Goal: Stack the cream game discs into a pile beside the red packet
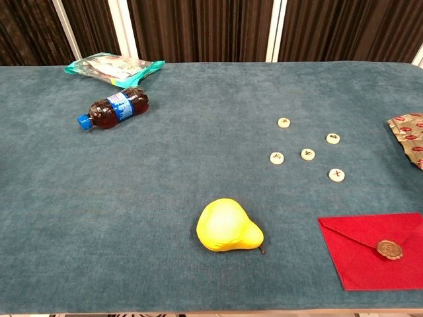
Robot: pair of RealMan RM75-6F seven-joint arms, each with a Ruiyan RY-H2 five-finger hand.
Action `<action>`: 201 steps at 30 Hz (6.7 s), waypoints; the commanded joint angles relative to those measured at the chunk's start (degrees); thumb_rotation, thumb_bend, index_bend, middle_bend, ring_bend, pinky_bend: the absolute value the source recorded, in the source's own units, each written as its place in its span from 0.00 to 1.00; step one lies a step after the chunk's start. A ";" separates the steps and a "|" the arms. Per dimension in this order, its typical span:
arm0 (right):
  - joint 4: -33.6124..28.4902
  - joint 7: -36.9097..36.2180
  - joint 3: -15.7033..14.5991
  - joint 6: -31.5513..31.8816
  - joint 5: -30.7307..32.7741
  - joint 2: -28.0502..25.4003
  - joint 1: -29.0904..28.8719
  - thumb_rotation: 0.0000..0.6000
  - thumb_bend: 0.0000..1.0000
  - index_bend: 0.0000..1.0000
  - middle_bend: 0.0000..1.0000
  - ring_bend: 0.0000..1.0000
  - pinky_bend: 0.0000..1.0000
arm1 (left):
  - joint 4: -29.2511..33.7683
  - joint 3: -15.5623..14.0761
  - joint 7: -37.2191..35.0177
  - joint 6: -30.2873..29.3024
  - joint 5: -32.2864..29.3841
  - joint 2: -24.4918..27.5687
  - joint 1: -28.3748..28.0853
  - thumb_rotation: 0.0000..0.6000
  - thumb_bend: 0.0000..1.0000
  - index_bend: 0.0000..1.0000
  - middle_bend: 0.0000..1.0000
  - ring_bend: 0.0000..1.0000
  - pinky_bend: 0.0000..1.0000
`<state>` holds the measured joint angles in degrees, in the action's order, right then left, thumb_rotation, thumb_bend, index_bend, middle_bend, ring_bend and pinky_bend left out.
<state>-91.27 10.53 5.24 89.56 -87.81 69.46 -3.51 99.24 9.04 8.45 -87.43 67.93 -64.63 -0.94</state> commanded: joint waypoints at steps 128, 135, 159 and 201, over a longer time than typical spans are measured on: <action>53.96 10.89 14.64 -55.56 50.17 40.00 -56.62 1.00 0.38 0.48 0.00 0.00 0.00 | 1.17 0.90 -3.58 0.54 -1.58 1.24 0.54 1.00 0.63 0.05 0.00 0.00 0.00; 54.99 10.80 14.99 -56.14 49.72 40.34 -56.59 1.00 0.38 0.49 0.00 0.00 0.00 | 1.15 0.85 -3.35 0.51 -1.57 1.19 0.53 1.00 0.63 0.05 0.00 0.00 0.00; 49.03 12.97 14.84 -55.94 48.51 35.20 -55.25 1.00 0.38 0.56 0.00 0.00 0.00 | 1.40 0.85 -3.08 0.45 -1.82 1.20 0.59 1.00 0.63 0.05 0.00 0.00 0.00; 27.60 16.23 4.35 -50.53 54.60 18.83 -48.25 1.00 0.38 0.56 0.00 0.00 0.00 | 1.60 0.89 -2.17 0.08 -1.68 0.57 0.39 1.00 0.63 0.05 0.00 0.00 0.00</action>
<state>-63.74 26.85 9.58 39.03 -33.12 88.23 -51.77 100.84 9.94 6.28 -87.35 66.25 -64.06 -0.55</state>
